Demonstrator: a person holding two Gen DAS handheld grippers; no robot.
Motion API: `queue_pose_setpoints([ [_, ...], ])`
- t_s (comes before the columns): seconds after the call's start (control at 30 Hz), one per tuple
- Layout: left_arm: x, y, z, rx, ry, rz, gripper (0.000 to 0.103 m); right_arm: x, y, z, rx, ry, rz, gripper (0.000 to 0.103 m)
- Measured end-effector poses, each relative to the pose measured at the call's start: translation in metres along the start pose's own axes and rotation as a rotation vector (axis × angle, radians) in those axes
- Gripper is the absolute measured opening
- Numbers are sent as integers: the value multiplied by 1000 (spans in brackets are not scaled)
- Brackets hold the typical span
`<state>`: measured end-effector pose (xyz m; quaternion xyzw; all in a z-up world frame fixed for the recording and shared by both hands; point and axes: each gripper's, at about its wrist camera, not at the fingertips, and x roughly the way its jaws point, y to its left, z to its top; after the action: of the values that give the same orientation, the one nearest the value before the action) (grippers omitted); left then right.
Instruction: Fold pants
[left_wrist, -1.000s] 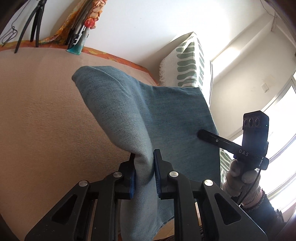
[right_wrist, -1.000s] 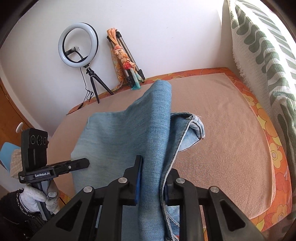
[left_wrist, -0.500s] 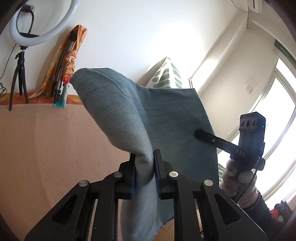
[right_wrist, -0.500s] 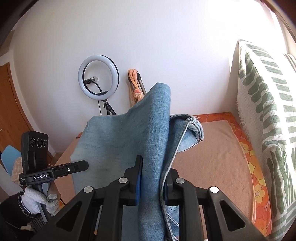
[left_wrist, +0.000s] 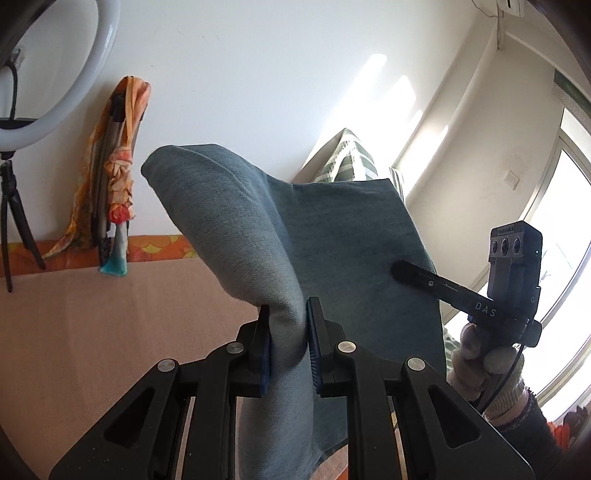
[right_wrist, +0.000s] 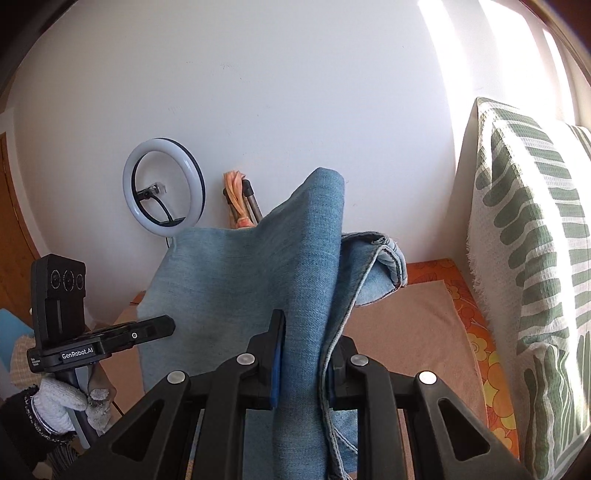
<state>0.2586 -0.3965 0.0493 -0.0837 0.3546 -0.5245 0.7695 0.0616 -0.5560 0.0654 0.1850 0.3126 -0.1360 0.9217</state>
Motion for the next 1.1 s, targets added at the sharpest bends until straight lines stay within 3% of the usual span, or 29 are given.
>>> queue_pose_setpoints([
  [0.3, 68, 37, 27, -5, 25, 31, 15, 73, -35, 27, 3, 19, -34, 16],
  [0.73, 171, 117, 30, -63, 104, 79, 15, 208, -89, 24, 37, 110, -59, 16],
  [1.1, 207, 157, 18, -79, 144, 131, 15, 282, -113, 10, 35, 186, -112, 15],
])
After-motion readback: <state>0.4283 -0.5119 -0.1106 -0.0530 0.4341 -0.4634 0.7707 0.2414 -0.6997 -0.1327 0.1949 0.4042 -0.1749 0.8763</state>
